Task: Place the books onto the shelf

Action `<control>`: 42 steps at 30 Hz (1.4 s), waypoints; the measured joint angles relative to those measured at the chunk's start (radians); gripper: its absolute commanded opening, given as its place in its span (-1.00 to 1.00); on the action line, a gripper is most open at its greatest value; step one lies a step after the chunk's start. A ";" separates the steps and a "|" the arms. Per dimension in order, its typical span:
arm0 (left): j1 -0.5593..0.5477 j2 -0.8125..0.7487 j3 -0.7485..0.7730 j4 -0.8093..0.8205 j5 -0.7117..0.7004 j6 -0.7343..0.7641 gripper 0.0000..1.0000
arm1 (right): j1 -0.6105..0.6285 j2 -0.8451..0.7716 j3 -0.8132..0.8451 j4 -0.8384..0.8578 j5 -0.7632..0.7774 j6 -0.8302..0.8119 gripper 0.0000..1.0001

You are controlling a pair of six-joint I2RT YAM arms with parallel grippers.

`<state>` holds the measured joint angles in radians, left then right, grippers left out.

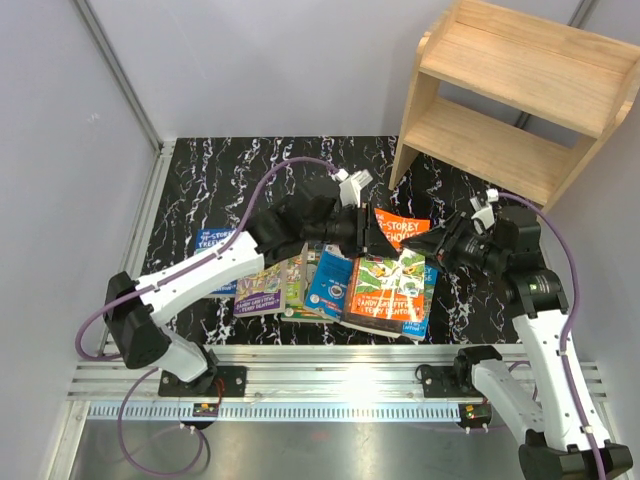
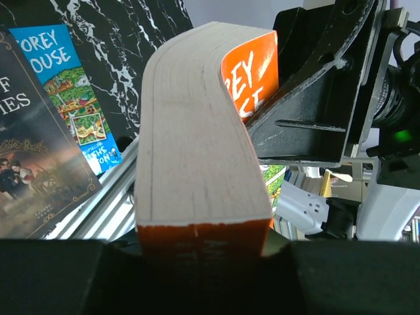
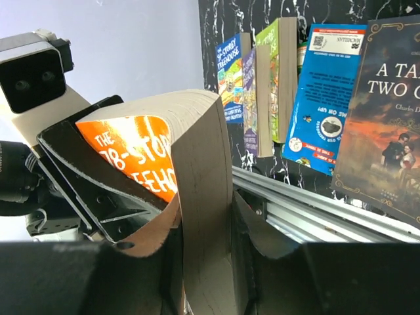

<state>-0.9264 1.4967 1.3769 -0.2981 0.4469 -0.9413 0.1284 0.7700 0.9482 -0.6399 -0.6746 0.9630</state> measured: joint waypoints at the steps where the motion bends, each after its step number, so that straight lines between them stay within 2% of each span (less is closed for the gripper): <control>1: -0.001 0.001 0.015 -0.014 0.000 0.003 -1.00 | 0.000 -0.005 0.006 -0.003 0.002 0.001 -0.33; 3: 0.000 0.004 0.046 -0.034 0.006 0.015 -1.00 | 0.000 -0.008 0.035 -0.016 0.011 0.000 0.21; 4: 0.003 0.007 0.065 -0.040 0.012 0.023 -1.00 | 0.000 -0.009 0.053 -0.030 0.028 -0.005 0.65; 7: 0.031 0.020 0.113 -0.024 0.029 0.042 -1.00 | 0.002 -0.013 0.116 -0.069 0.061 -0.014 0.99; 14: 0.188 0.081 0.120 0.097 0.043 -0.011 -1.00 | 0.004 -0.077 0.171 -0.098 0.088 0.011 0.99; 20: 0.287 0.121 0.113 0.349 0.070 -0.203 -1.00 | 0.006 -0.185 0.022 -0.015 0.090 0.140 1.00; 24: 0.292 0.135 0.117 0.463 0.091 -0.285 -1.00 | 0.006 -0.200 -0.050 0.046 0.091 0.223 0.99; 31: 0.278 0.159 0.119 0.564 0.122 -0.373 -1.00 | 0.007 -0.170 -0.117 0.282 0.118 0.372 0.99; 39: 0.258 0.172 0.119 0.649 0.130 -0.441 -1.00 | 0.007 -0.097 -0.117 0.438 0.135 0.415 1.00; 40: 0.253 0.177 0.119 0.657 0.130 -0.446 -1.00 | 0.007 -0.092 -0.118 0.446 0.135 0.418 0.88; 41: 0.247 0.182 0.119 0.660 0.130 -0.450 -1.00 | 0.008 -0.088 -0.119 0.454 0.135 0.419 0.56; 42: 0.240 0.189 0.119 0.661 0.130 -0.454 -1.00 | 0.008 -0.085 -0.119 0.462 0.135 0.417 0.40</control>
<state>-0.6868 1.6855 1.4956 0.3630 0.5766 -1.3956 0.1360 0.6846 0.8295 -0.1783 -0.5396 1.3796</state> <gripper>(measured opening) 0.271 0.875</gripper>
